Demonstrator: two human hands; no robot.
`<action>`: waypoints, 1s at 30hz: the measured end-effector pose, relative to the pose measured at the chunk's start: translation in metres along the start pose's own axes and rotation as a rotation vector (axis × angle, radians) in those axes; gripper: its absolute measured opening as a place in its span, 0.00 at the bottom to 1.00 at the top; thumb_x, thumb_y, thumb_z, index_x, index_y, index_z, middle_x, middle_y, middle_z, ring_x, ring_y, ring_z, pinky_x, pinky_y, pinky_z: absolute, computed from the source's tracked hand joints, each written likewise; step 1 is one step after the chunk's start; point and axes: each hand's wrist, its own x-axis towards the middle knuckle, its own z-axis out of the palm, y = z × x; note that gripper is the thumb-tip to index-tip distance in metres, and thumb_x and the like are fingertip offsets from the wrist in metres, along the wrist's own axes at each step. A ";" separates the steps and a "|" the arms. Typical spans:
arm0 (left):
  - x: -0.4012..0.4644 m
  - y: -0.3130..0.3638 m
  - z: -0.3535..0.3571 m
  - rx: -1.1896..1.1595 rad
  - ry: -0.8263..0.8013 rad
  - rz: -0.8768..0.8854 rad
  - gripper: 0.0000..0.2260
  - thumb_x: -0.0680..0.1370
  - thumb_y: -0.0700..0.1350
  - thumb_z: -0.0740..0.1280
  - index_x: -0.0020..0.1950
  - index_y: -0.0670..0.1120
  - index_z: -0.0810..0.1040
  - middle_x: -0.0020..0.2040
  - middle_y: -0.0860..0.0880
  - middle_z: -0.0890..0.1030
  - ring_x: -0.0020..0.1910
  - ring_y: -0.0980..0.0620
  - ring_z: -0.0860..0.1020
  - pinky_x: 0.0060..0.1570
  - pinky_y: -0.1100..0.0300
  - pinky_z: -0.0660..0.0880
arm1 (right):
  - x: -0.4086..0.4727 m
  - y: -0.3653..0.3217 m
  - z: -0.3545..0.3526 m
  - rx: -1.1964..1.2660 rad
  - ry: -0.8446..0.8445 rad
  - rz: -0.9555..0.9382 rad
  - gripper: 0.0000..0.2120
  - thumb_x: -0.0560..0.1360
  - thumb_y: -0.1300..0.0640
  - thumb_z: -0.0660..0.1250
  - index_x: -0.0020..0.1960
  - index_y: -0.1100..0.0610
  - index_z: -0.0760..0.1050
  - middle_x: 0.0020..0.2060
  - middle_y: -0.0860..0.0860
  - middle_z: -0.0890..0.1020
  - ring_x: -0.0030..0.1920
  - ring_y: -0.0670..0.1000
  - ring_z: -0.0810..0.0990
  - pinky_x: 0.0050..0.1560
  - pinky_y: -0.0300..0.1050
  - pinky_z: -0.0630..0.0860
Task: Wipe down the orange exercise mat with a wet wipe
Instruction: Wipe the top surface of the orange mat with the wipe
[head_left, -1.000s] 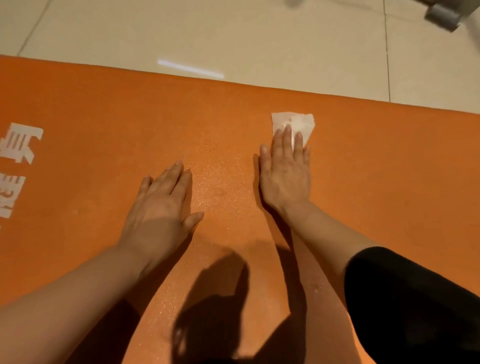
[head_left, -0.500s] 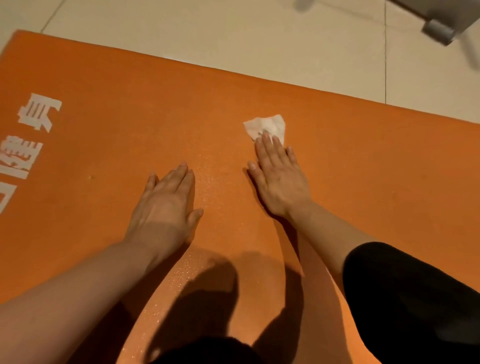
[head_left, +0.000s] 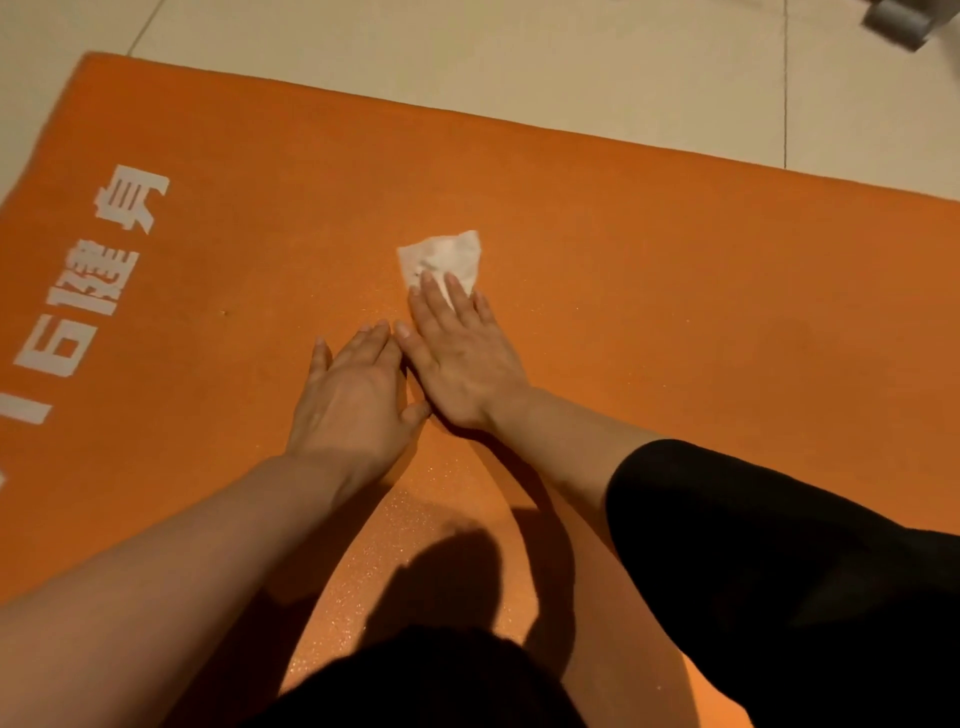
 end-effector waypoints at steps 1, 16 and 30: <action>-0.002 0.000 0.001 0.004 -0.007 -0.004 0.34 0.79 0.57 0.62 0.79 0.47 0.51 0.79 0.48 0.52 0.78 0.51 0.49 0.76 0.48 0.42 | -0.006 0.005 0.000 -0.040 -0.010 -0.034 0.29 0.83 0.43 0.37 0.79 0.54 0.39 0.78 0.49 0.38 0.77 0.49 0.33 0.76 0.51 0.33; -0.029 0.022 0.012 0.016 0.009 0.044 0.29 0.81 0.53 0.59 0.79 0.46 0.55 0.79 0.47 0.55 0.78 0.51 0.51 0.75 0.49 0.42 | -0.036 0.005 0.006 0.006 -0.015 0.163 0.30 0.83 0.43 0.36 0.79 0.57 0.38 0.78 0.53 0.37 0.77 0.53 0.33 0.76 0.52 0.34; -0.058 0.026 0.013 0.058 0.045 0.062 0.27 0.81 0.53 0.59 0.77 0.43 0.59 0.78 0.46 0.57 0.77 0.50 0.53 0.75 0.49 0.42 | -0.101 0.060 0.008 0.010 0.017 0.500 0.31 0.82 0.42 0.36 0.79 0.57 0.38 0.78 0.52 0.37 0.77 0.53 0.35 0.76 0.53 0.34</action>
